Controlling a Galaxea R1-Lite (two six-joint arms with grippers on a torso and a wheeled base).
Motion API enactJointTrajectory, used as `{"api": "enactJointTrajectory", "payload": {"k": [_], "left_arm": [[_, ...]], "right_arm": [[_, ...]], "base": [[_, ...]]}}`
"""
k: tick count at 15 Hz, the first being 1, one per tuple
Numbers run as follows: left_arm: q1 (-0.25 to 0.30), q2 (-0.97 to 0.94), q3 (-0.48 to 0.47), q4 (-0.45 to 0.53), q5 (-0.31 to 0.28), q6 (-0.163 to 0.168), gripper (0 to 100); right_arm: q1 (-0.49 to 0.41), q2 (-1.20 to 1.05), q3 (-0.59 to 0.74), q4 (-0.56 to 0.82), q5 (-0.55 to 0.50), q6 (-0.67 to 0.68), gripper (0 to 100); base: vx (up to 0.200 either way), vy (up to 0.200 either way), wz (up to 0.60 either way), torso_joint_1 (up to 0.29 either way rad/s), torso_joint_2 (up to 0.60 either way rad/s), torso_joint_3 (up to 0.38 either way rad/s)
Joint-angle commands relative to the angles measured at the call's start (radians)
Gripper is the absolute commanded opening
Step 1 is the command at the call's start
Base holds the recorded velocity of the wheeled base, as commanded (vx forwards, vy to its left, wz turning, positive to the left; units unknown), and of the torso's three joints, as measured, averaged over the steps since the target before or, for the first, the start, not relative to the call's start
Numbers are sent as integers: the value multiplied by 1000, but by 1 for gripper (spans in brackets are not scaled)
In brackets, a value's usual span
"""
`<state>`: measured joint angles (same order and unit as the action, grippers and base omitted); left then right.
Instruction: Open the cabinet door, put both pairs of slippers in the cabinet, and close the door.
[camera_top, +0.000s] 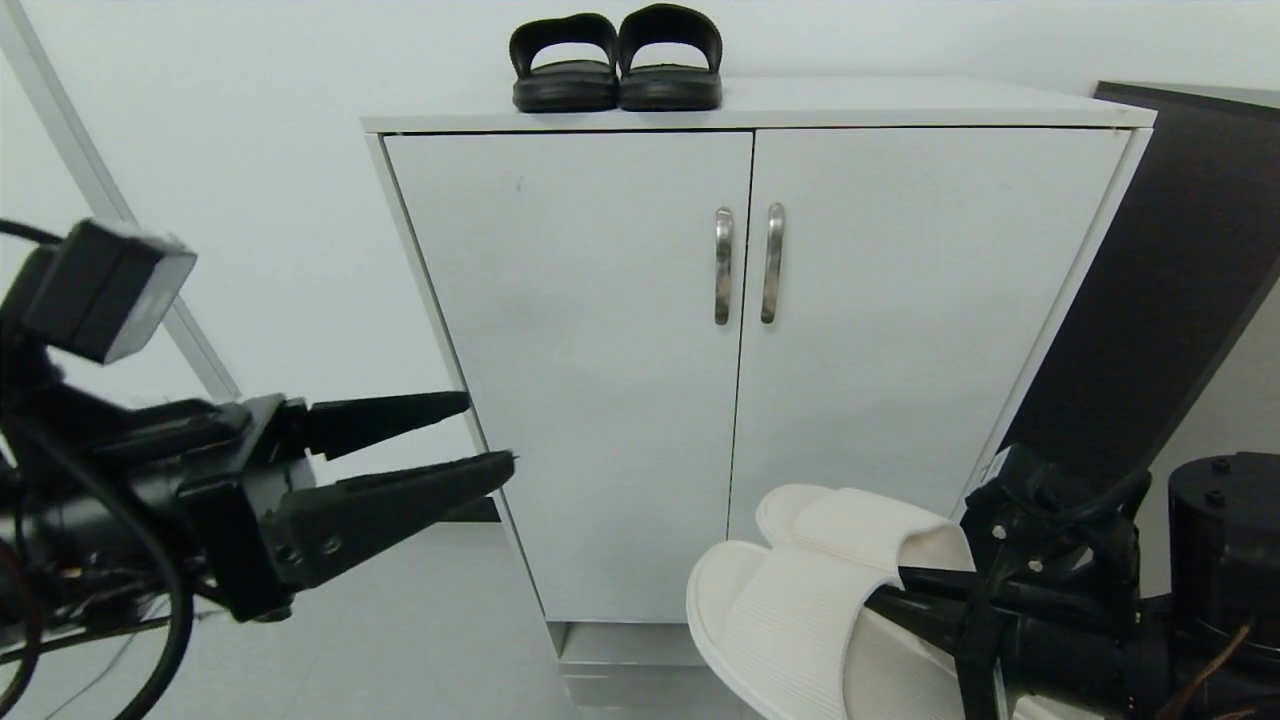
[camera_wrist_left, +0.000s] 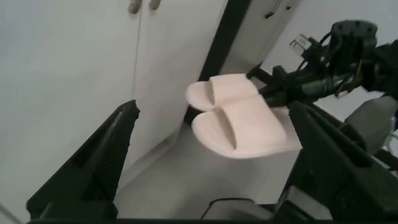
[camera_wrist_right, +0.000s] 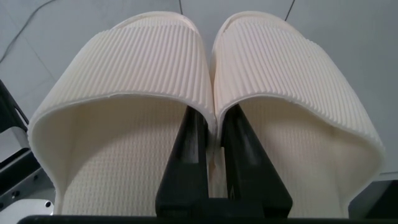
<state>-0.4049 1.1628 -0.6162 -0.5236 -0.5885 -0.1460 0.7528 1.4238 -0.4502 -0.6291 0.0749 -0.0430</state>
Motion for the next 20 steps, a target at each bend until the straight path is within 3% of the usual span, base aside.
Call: {"api": "enactJointTrajectory", "payload": {"k": [1,2,5,9,12,14,15,16,20], "left_arm": [[-143,196,-162,-4,59,-38,100],[-187,264,-229,-15,82,-46,100],[-206,437,-373,-79,85,-70,100],[-255,580,-533,-73,85,-73,100],[-264,655,-639,-36,81,-98,100],[-262,684,-698,-15,72,-127,100],[-264,701,-738,-13,55,-158,100],[-264,706,-751,-12,53,-162,100],[-265,764,-841,13,190,-164,100]], "right_arm": [[-1,7,1,0,0,0,0],[-1,20,2,0,0,-2,0],[-12,23,1,0,0,0,0],[-26,24,-2,0,0,0,0],[-27,24,-1,0,3,0,0],[-27,26,-1,0,5,0,0],[-27,24,-1,0,5,0,0],[-27,24,1,0,5,0,0],[-27,24,4,0,6,-2,0]], "base": [[0,0,0,0,0,0],[0,0,0,0,0,0],[0,0,0,0,0,0],[0,0,0,0,0,0],[0,0,0,0,0,0],[0,0,0,0,0,0],[0,0,0,0,0,0],[0,0,0,0,0,0],[0,0,0,0,0,0]]}}
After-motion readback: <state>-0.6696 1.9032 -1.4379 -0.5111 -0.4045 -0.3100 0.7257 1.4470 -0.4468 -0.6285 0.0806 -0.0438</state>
